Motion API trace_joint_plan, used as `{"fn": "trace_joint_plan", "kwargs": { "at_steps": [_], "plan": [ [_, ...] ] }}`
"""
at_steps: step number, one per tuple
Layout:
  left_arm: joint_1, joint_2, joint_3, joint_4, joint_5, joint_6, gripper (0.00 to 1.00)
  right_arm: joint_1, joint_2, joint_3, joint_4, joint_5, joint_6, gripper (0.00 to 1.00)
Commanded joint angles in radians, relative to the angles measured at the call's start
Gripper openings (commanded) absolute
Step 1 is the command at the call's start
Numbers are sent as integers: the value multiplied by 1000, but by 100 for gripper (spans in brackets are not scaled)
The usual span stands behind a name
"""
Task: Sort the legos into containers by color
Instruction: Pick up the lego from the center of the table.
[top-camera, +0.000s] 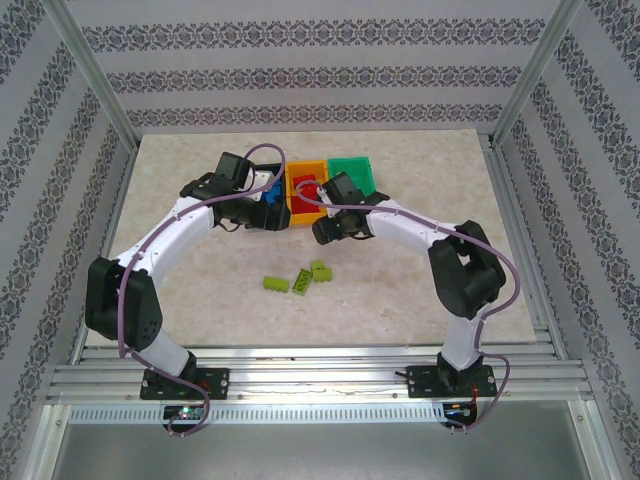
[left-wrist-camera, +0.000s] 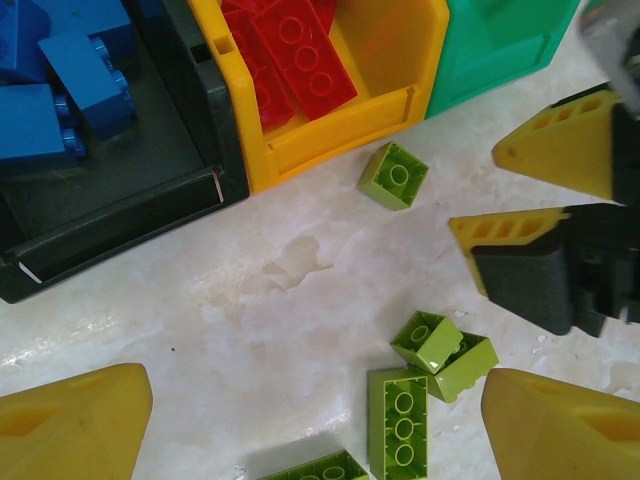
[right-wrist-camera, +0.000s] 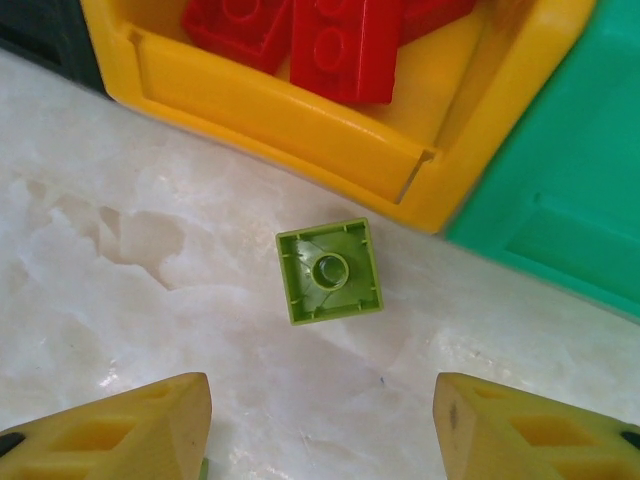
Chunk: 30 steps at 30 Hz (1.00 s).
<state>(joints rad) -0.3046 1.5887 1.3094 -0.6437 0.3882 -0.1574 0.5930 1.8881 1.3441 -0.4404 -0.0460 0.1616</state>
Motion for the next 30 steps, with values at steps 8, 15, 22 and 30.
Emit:
{"fn": "trace_joint_plan", "kwargs": {
  "at_steps": [8,15,22,30],
  "plan": [
    [13,-10,28,-34,6,9,86,6,99,78,-18,13,19,61],
    [13,-3,30,-35,10,9,86,7,152,121,-27,28,10,61],
    [13,7,33,-40,9,10,86,7,211,173,-33,36,11,61],
    [14,8,34,-45,11,10,86,12,258,208,-42,39,10,61]
  ]
}}
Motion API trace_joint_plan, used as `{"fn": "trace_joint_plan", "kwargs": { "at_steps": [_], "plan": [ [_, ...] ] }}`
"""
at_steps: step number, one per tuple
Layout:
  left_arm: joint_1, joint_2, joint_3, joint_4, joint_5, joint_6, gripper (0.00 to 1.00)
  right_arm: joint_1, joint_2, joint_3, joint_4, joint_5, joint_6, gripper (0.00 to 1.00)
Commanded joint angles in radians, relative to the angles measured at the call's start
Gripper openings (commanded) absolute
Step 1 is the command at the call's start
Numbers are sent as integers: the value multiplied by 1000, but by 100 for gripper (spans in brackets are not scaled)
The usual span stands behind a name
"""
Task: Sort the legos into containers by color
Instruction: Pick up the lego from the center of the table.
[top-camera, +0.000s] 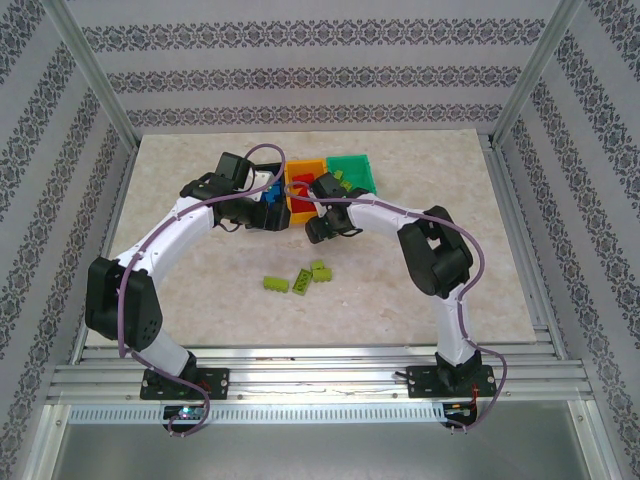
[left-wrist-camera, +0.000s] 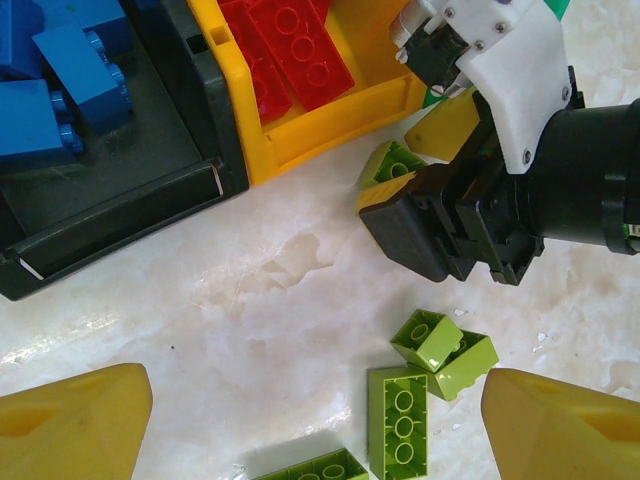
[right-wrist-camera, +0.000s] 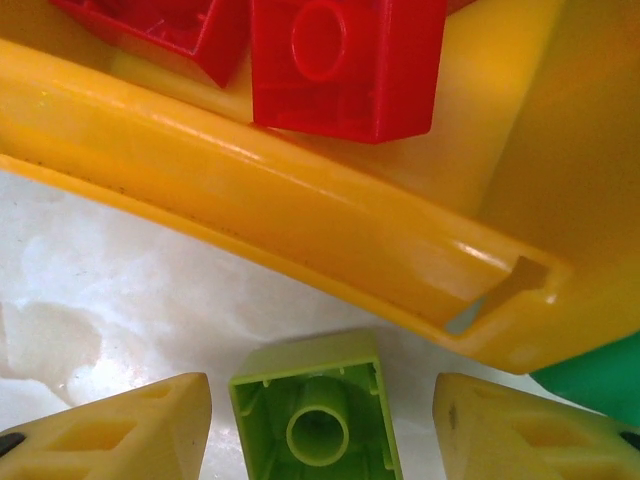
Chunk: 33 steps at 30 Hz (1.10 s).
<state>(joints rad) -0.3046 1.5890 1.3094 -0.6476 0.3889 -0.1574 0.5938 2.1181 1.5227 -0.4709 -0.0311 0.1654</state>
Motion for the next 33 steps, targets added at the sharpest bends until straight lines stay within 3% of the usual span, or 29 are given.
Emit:
{"fn": "trace_joint_plan", "kwargs": {
  "at_steps": [1,11,14,27,33],
  "plan": [
    [14,7,34,-41,9,10,86,12,30,31,-11,24,8,61],
    [13,4,37,-40,21,8,86,21,-3,-41,63,25,16,56],
    [13,0,34,-40,16,9,86,20,23,3,14,31,18,54],
    [13,3,35,-38,21,6,86,37,-2,-29,8,44,-1,31],
    [14,4,35,-38,23,6,86,37,-75,-73,14,41,6,28]
  ]
}}
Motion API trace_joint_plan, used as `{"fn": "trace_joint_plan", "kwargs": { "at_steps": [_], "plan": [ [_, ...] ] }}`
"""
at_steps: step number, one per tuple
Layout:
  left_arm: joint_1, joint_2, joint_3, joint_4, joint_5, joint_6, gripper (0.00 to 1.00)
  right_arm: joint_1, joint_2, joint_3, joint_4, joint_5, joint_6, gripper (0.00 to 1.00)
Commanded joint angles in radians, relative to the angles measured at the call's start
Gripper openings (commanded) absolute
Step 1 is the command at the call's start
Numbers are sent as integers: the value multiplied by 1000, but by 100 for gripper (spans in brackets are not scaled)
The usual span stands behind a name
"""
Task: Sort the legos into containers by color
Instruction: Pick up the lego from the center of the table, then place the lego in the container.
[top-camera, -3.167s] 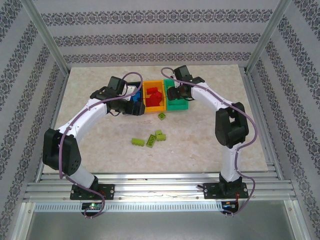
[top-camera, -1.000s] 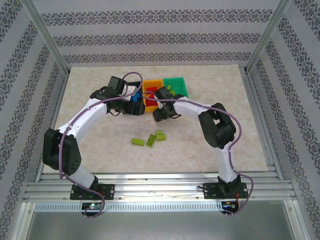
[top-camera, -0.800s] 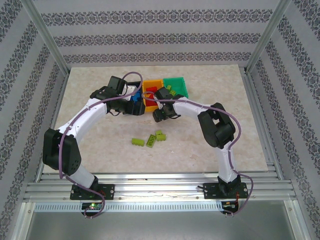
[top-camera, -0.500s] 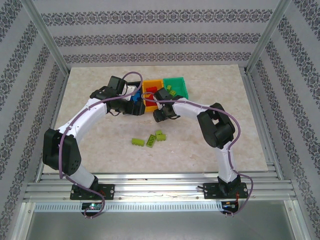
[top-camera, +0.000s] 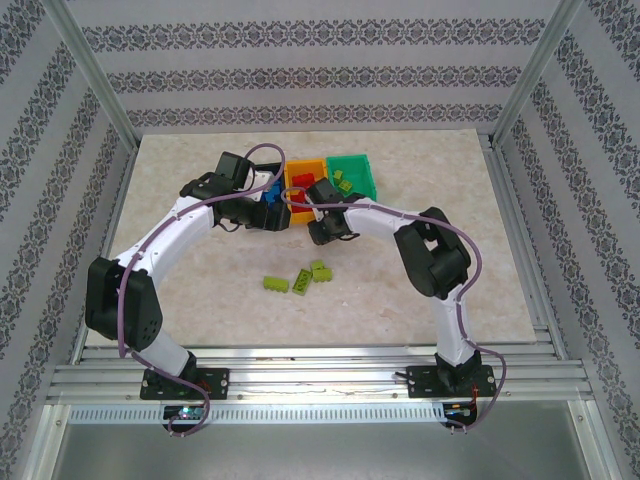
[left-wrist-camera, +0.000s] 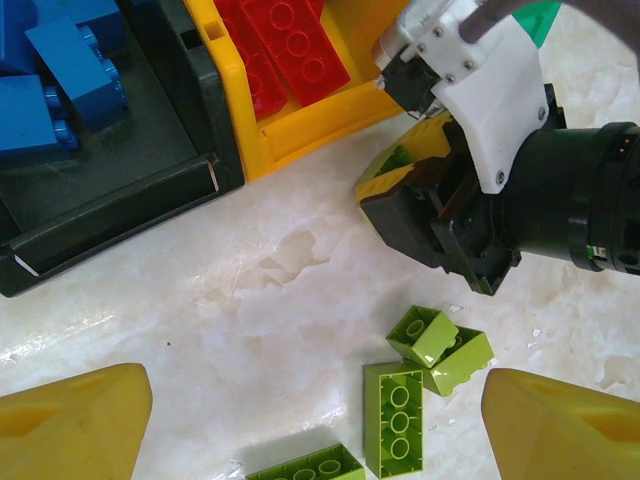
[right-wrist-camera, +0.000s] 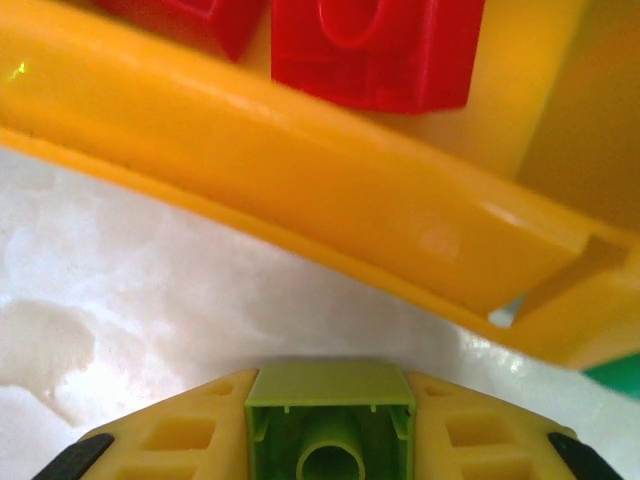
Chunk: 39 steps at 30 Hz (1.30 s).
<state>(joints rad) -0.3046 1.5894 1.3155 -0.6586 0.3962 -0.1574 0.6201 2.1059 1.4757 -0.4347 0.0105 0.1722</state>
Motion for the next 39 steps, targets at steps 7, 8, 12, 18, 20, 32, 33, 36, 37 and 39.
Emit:
{"fn": "trace_joint_plan", "kwargs": {
  "at_steps": [7,8,12,18,20,32,33,36,37,39],
  "plan": [
    [14,7,28,-23,19,4,86,-15,-205,-50,-19,-25,15,28],
    [14,9,28,-23,25,2,86,-22,-222,-47,-19,-32,15,28],
    [13,12,29,-29,24,4,86,-77,-266,-23,-12,-57,24,29],
    [14,6,28,-29,15,5,86,-180,-226,55,18,-103,38,29],
    [14,5,29,-29,13,7,86,-206,-190,108,3,-108,38,30],
    [13,9,32,-35,8,10,86,-276,-11,327,-73,-132,20,35],
    [13,9,33,-33,14,9,86,-277,-6,329,-74,-129,18,36],
    [13,13,31,-36,12,10,86,-279,-3,322,-73,-125,17,42],
    [14,11,31,-36,10,10,86,-281,-4,317,-74,-127,16,44],
    [13,12,33,-32,14,8,86,-281,-15,299,-67,-130,13,47]
  ]
}}
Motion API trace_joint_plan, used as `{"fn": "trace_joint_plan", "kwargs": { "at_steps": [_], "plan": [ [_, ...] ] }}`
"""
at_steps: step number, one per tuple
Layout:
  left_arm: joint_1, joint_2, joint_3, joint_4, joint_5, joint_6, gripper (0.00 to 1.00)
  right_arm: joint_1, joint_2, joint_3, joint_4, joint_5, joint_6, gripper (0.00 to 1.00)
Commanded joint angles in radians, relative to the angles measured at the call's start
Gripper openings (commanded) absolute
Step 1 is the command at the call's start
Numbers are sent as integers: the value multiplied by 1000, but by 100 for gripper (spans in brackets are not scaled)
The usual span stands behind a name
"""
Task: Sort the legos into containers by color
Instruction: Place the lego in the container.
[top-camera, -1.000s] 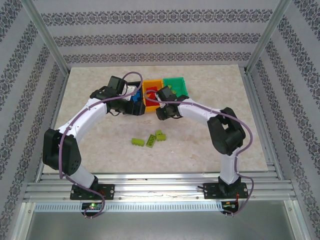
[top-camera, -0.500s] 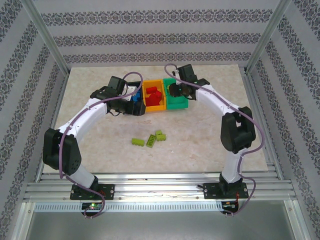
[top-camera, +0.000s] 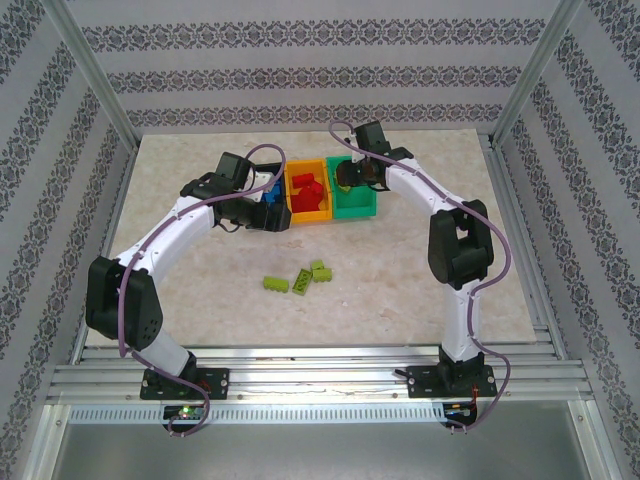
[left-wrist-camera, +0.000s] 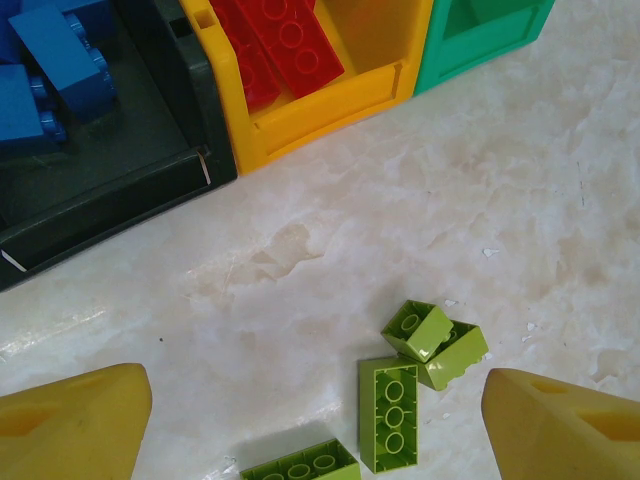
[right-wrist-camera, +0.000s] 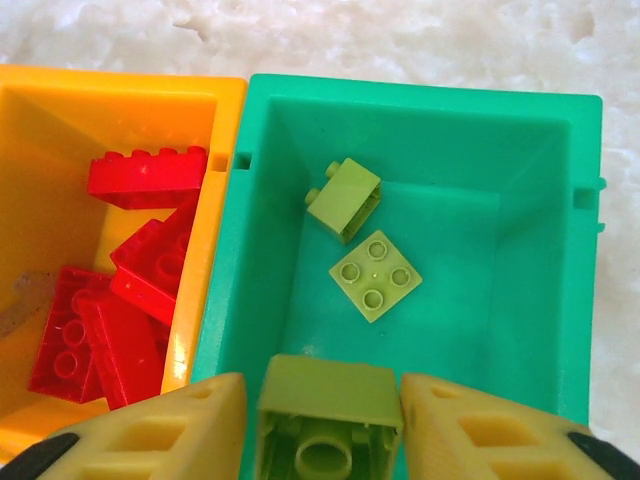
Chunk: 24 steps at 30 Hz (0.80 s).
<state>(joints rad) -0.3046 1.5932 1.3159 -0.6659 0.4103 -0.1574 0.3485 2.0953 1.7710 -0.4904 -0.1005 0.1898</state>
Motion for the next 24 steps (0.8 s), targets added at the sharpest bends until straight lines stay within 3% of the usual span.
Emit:
{"fn": "trace_joint_plan", "kwargs": {
  "at_steps": [1,15,24],
  "plan": [
    [13,10,32,-27,3,8,86,-8,-10,-7,-10,-22,-5,47],
    [15,10,35,-34,0,10,86,58,-226,-313,64,-40,5,47],
    [15,9,35,-31,-6,12,86,144,-338,-491,127,-173,20,47]
  ]
}}
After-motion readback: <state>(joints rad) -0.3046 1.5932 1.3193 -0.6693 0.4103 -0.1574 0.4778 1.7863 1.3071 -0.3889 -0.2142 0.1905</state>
